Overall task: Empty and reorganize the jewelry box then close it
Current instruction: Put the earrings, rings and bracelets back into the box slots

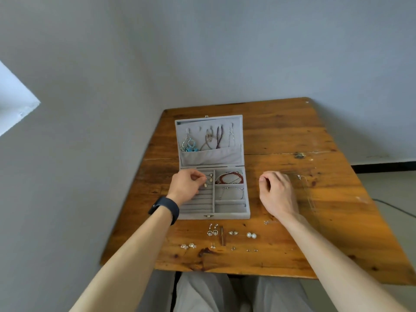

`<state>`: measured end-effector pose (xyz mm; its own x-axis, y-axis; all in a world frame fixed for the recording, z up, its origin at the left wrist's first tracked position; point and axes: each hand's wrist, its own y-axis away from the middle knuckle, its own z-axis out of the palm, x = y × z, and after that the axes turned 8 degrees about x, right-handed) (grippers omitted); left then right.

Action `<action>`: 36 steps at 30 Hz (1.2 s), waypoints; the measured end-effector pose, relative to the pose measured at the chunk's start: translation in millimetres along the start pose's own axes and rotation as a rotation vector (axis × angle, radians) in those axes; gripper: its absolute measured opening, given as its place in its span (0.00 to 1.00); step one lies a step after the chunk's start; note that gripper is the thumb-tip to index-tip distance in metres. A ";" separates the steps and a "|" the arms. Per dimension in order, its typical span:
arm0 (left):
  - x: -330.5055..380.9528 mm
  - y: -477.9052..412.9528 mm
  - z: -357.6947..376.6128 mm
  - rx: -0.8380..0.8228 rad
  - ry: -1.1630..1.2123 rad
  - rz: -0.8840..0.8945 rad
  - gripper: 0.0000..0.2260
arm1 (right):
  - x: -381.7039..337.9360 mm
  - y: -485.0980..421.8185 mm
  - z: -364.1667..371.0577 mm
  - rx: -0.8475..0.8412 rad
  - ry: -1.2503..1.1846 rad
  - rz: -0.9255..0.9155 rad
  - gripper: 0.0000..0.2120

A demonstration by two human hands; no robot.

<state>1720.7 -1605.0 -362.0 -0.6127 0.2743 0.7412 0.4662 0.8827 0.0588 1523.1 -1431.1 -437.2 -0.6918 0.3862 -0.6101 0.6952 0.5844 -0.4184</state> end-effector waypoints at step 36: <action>1.9 -21.4 32.9 0.176 -0.063 -0.165 0.02 | -6.3 -33.3 -20.7 -0.224 -0.478 0.554 0.21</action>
<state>1688.6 -1610.9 -383.9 -0.7129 0.1390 0.6874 0.2416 0.9688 0.0546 1500.3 -1438.2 -405.5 -0.0583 0.3441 -0.9371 0.8247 0.5457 0.1490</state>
